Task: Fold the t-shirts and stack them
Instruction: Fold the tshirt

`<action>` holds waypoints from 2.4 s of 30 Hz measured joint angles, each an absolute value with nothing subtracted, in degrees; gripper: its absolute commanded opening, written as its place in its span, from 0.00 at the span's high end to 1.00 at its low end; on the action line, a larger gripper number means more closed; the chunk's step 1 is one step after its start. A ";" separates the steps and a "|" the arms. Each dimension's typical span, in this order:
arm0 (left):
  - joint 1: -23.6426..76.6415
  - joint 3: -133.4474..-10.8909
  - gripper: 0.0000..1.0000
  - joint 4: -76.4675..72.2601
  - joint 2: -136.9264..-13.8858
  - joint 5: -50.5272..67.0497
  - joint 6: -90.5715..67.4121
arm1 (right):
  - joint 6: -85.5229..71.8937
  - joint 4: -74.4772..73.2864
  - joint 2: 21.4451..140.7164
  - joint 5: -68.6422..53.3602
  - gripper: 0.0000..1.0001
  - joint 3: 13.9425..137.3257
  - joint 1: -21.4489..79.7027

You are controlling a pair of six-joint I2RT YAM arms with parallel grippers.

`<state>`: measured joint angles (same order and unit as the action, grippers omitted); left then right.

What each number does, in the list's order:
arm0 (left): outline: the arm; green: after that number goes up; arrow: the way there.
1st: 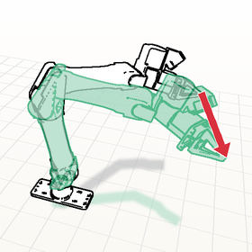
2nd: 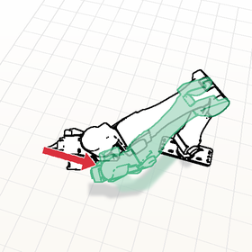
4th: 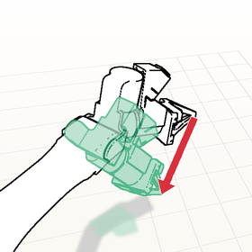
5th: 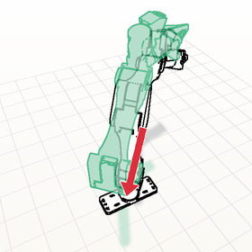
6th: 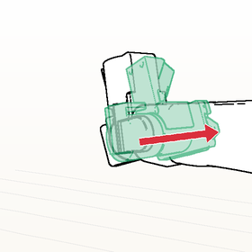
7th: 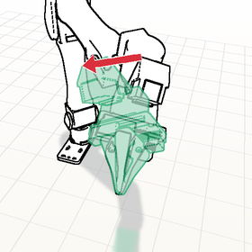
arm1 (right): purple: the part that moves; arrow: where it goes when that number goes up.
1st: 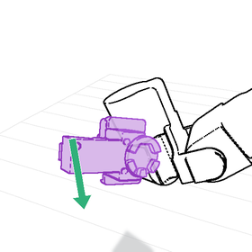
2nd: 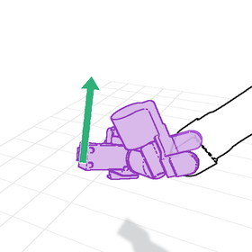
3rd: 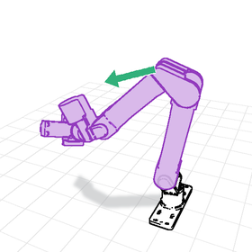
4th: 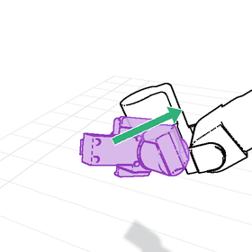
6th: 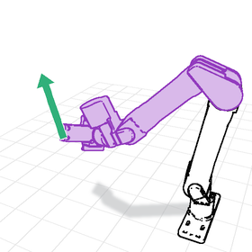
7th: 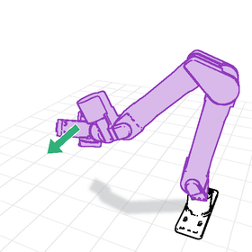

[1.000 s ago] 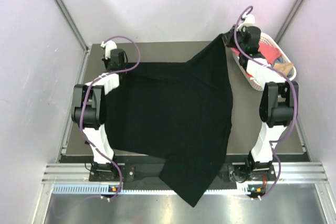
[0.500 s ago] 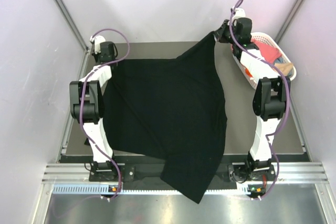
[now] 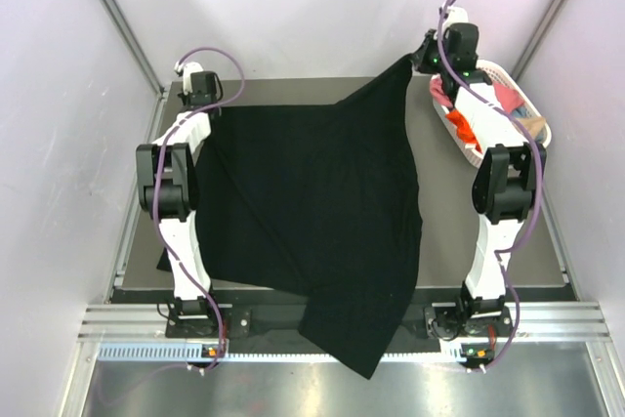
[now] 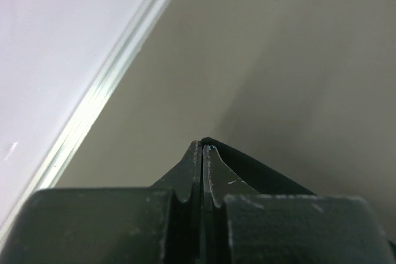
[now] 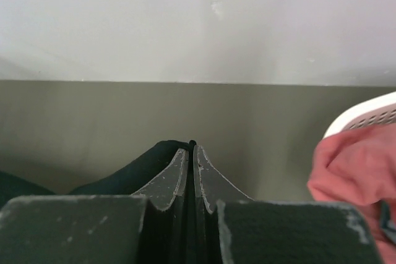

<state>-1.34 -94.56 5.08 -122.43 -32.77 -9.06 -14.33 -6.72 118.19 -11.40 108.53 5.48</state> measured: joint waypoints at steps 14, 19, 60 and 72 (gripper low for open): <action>-1.30 -99.24 1.00 6.90 -127.83 -28.64 -10.48 | -11.64 -12.08 123.02 -9.80 1.00 118.52 4.56; -1.32 -100.53 1.00 6.66 -128.05 -26.22 -9.96 | -11.46 -13.41 124.05 -8.78 1.00 119.52 4.54; -1.32 -104.49 1.00 16.75 -128.03 -22.37 -8.49 | -16.27 -28.95 108.68 -5.98 1.00 106.13 4.45; -1.34 -102.94 1.00 29.56 -126.80 -21.93 -11.46 | -22.26 -31.94 91.20 -9.67 1.00 79.59 4.45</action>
<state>-1.34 -102.94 29.56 -126.80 -21.93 -11.46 -22.26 -31.94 91.20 -9.67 79.59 4.45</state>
